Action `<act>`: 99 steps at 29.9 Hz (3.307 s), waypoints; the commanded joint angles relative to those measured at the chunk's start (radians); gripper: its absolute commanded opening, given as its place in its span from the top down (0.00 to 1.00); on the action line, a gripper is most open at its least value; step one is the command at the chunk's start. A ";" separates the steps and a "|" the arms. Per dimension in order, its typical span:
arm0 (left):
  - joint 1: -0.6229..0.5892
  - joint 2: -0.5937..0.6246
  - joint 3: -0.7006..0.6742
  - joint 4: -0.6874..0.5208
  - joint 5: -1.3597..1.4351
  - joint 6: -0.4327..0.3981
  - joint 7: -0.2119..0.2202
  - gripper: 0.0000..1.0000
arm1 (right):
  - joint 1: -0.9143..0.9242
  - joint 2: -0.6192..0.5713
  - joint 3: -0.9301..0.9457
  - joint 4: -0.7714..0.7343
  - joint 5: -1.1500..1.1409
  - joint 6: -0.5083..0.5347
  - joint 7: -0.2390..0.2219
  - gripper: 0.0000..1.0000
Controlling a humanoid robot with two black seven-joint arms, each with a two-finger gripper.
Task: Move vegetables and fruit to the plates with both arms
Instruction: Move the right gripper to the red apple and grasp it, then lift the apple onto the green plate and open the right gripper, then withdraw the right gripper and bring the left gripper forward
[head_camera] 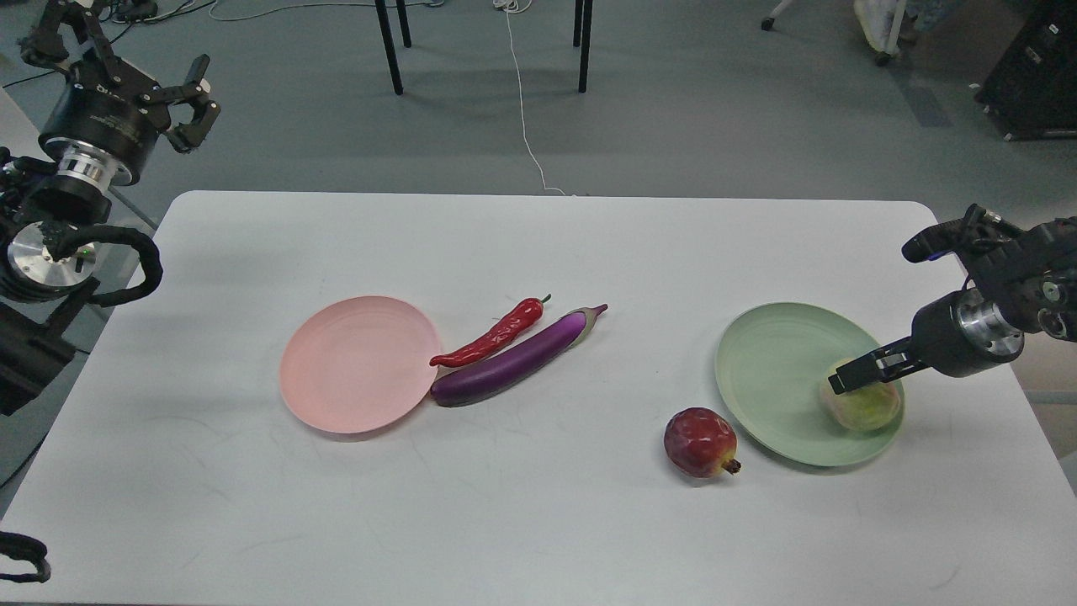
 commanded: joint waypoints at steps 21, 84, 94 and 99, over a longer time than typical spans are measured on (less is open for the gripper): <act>-0.006 0.010 0.005 -0.008 -0.001 -0.002 0.000 0.02 | 0.184 0.203 0.074 0.263 0.101 -0.004 -0.001 0.09; -0.063 0.043 0.014 -0.003 0.026 -0.025 0.017 0.02 | 0.011 0.032 0.085 0.096 -0.004 -0.085 -0.006 0.02; -0.182 0.042 0.165 -0.005 0.135 -0.025 0.018 0.02 | -0.041 -0.109 0.341 0.030 0.015 -0.077 0.000 0.01; -0.250 0.046 0.325 -0.069 0.264 -0.032 0.025 0.02 | -0.170 -0.189 0.647 0.008 0.122 -0.071 -0.003 0.01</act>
